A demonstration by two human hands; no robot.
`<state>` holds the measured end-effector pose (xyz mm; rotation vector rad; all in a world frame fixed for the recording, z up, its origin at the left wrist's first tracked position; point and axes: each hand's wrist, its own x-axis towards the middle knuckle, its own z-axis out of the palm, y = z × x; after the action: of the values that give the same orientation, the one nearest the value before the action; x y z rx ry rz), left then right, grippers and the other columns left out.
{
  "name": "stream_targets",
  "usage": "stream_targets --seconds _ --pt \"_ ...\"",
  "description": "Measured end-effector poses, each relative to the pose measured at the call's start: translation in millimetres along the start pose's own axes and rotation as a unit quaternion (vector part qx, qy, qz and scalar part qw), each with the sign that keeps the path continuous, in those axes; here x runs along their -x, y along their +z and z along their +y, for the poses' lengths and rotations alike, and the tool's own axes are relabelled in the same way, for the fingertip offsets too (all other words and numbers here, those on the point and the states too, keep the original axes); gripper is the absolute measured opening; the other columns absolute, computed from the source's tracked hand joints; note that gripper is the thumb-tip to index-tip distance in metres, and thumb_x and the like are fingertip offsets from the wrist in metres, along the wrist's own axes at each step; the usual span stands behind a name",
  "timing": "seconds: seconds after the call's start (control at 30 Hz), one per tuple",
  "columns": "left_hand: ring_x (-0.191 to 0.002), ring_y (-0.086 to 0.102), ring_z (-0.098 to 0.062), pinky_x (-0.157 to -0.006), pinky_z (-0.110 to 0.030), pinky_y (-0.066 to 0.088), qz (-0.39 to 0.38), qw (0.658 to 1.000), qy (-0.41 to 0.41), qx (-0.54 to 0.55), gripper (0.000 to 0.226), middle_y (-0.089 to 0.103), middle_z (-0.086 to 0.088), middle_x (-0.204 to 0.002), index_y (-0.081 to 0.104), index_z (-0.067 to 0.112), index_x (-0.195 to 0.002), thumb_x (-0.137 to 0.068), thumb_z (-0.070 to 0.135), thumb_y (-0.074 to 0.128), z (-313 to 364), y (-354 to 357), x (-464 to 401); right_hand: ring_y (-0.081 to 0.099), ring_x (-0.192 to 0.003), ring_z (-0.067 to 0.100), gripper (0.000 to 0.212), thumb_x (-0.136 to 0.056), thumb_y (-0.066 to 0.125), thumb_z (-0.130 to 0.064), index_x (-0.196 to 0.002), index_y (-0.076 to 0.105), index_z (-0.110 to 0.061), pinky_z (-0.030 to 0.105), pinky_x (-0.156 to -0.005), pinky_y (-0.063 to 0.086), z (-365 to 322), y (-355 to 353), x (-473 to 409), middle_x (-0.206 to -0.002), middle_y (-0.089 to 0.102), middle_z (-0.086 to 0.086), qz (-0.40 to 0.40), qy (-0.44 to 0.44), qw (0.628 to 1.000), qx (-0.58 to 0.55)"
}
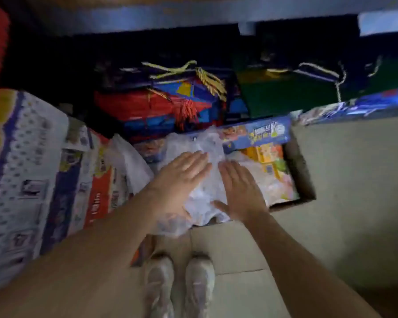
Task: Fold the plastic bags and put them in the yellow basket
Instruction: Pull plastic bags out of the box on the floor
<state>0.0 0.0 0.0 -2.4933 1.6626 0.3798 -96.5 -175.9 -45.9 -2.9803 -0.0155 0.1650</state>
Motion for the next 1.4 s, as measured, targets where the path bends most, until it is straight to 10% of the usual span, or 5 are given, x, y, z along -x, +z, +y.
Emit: stream_targets --seconds 0.27,0.53,1.03,1.17,1.4 --pt "-0.126 0.043 -0.040 -0.104 -0.048 0.030 -0.150 0.984 -0.092 0.024 0.143 0.041 -0.025 -0.139 0.037 0.007 -0.137 -0.021 0.089 0.055 -1.9 42.8 26.0 0.017 -0.141 0.026 0.110 -0.064 0.066 -0.065 -0.146 0.023 -0.006 0.042 -0.115 0.002 -0.2 19.3 -31.4 -0.153 0.025 0.010 -0.148 -0.099 0.983 0.037" --pt "-0.123 0.046 -0.032 -0.103 -0.039 0.022 -0.073 0.987 -0.092 0.110 0.111 0.050 -0.015 -0.134 0.042 0.012 -0.131 -0.040 0.073 0.063 18.7 78.4 36.7 0.065 -0.074 0.023 0.082 -0.058 0.036 -0.082 -0.090 0.067 -0.013 0.032 -0.080 0.050 30.5 33.1 16.1 -0.080 0.067 0.003 -0.164 -0.087 0.982 0.035" --pt "-0.103 0.055 -0.026 -0.088 -0.036 0.040 0.145 0.980 -0.129 0.038 0.062 0.058 -0.010 -0.126 0.039 0.010 -0.134 -0.072 0.009 0.045 15.5 74.6 -11.4 0.041 -0.125 0.035 0.078 -0.053 0.069 -0.058 -0.112 0.053 -0.009 0.047 -0.108 0.026 54.7 36.5 -19.0 -0.141 0.039 0.016 -0.030 -0.155 0.985 0.064" --pt "-0.130 0.041 -0.029 -0.111 -0.043 0.021 0.122 0.982 -0.136 -0.056 0.063 0.047 -0.015 -0.138 0.033 0.003 -0.140 -0.078 0.008 0.046 7.0 76.9 -22.3 0.059 -0.111 0.036 0.115 -0.040 0.081 -0.059 -0.133 0.034 -0.010 0.051 -0.095 0.045 57.4 43.3 -19.8 -0.126 0.058 0.019 -0.129 -0.079 0.988 0.034" --pt "-0.074 0.061 -0.028 -0.071 -0.035 0.049 0.025 0.996 -0.081 -0.021 0.083 0.063 -0.009 -0.081 0.054 -0.002 -0.119 -0.044 0.028 0.072 0.8 74.5 -18.7 0.065 -0.070 0.032 0.090 -0.052 0.077 -0.044 -0.127 0.043 -0.009 0.034 -0.069 0.052 47.6 56.6 -1.4 -0.097 0.065 0.018 -0.097 -0.030 0.994 0.050"
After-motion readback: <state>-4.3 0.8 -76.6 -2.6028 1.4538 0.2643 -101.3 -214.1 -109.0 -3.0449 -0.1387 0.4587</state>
